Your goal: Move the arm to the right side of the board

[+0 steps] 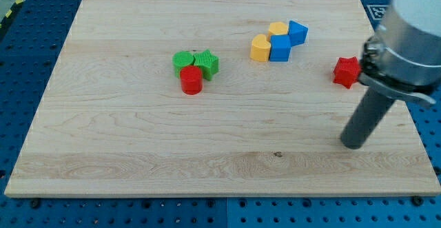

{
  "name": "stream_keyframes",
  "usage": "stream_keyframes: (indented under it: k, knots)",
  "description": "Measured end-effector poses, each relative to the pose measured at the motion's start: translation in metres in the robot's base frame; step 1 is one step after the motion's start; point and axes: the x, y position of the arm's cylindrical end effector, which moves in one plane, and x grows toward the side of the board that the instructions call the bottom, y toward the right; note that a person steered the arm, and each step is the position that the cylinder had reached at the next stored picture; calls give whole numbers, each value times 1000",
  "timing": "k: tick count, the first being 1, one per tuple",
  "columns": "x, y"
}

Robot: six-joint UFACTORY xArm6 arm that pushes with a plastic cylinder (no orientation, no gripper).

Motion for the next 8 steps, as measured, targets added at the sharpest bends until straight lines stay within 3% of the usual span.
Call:
stream_keyframes:
  k: [2,3,5,8]
  knots:
    - [-5,20]
    - [-37,43]
    - [-42,48]
    - [-45,105]
